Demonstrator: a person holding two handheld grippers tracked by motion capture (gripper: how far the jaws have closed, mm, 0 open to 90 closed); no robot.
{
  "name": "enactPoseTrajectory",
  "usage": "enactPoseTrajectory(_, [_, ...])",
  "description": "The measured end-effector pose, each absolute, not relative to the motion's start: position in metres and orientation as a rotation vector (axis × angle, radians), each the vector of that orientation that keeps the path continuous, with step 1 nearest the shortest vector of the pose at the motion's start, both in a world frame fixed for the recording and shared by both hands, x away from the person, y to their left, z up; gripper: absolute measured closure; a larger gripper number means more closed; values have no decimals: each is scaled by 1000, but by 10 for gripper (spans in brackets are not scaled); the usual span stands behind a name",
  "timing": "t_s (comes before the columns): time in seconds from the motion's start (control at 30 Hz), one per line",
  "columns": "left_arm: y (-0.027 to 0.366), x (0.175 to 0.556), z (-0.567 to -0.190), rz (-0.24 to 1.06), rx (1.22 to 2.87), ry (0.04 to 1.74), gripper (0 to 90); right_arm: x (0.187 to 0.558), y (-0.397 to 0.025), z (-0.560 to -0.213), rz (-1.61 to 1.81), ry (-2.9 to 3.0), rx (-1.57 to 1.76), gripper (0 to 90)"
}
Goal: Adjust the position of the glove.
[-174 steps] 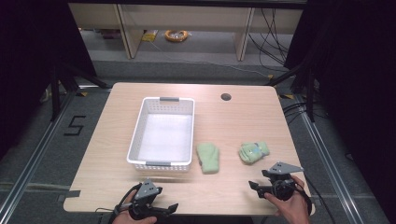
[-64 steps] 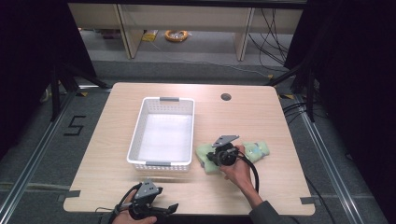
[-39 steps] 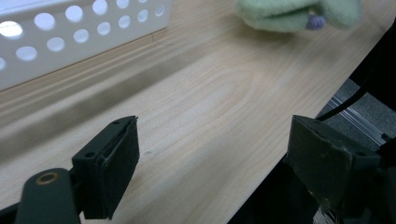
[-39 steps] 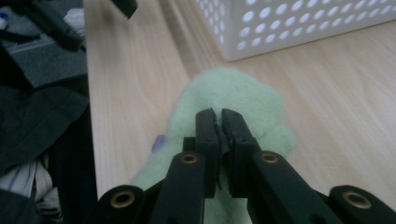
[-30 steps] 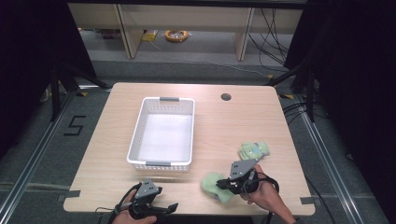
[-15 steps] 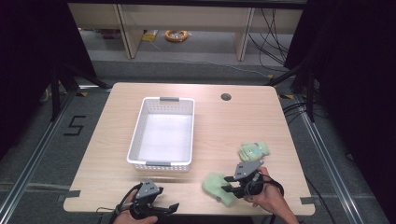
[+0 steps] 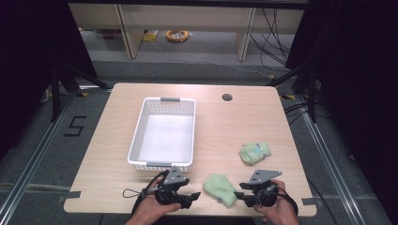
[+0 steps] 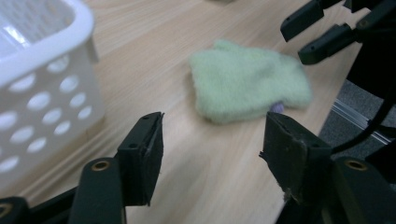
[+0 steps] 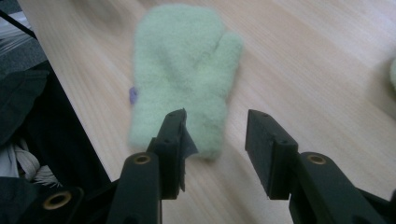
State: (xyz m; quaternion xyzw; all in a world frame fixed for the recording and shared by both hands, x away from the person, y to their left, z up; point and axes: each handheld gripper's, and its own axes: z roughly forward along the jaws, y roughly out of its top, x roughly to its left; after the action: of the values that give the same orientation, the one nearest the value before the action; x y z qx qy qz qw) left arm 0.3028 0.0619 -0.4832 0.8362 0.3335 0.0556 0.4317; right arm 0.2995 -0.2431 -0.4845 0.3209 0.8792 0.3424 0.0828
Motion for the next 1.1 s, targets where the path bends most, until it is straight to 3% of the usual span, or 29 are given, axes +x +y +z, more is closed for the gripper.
enactPoseTrajectory(0.37, [29, 331, -493, 109, 2125, 816, 540, 300, -236, -492, 1026, 2634, 989, 606])
enactPoseTrajectory(0.5, [25, 336, -499, 89, 2154, 834, 553, 301, -235, -493, 994, 2655, 994, 611])
enactPoseTrajectory(0.67, [24, 336, -506, 24, 2147, 842, 675, 302, -234, -501, 986, 2674, 982, 723])
enactPoseTrajectory(0.73, [24, 334, -505, 28, 2146, 840, 726, 304, -234, -500, 984, 2684, 932, 816])
enactPoseTrajectory(1.1, [28, 320, -496, -30, 2054, 864, 777, 318, -238, -476, 937, 2676, 805, 856])
